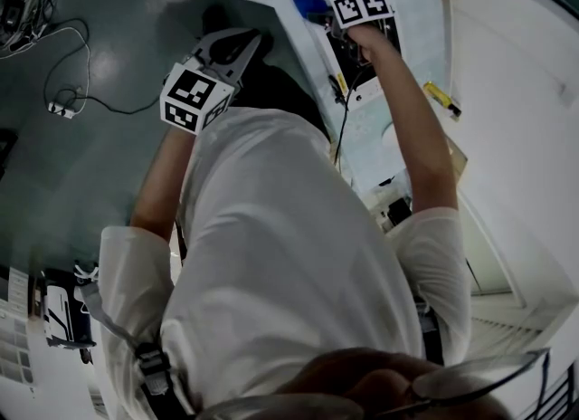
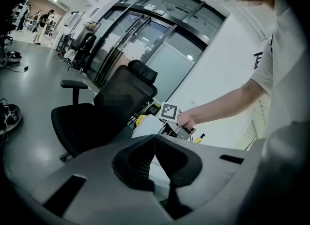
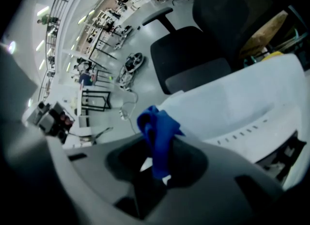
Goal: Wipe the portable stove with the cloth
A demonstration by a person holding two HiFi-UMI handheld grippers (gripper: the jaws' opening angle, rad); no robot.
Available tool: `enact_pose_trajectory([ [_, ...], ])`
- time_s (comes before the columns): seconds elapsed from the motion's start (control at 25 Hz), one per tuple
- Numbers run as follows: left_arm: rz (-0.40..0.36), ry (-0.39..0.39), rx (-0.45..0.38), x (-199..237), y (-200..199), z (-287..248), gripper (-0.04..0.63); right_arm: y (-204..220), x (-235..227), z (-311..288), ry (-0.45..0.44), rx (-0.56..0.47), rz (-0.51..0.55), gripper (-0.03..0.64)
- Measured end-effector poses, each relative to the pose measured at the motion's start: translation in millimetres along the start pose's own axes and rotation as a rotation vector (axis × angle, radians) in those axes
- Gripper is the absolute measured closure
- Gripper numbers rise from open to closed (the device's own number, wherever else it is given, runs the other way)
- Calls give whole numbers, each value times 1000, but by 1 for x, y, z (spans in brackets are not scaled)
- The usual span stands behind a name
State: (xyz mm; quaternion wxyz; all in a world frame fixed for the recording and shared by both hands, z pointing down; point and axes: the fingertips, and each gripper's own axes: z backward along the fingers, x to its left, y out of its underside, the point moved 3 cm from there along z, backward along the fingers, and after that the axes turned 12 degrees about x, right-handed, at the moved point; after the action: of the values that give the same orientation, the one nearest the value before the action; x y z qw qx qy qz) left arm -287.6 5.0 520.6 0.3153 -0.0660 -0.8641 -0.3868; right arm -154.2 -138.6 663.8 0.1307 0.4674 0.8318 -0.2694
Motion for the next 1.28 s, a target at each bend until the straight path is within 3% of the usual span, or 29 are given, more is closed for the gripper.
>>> enact_pose_trajectory([
  [0.28,-21,4,7,-2,0,5,563,2,20,-4,-14,-14,18,500],
  [0.6,-85,29,40,-11,-16,7,562,16,54,12,-64,-125,15,500],
  [1.28,-240,155,212,-35,-20,-33,563,84,47,-32,-187,-376,-282,500],
])
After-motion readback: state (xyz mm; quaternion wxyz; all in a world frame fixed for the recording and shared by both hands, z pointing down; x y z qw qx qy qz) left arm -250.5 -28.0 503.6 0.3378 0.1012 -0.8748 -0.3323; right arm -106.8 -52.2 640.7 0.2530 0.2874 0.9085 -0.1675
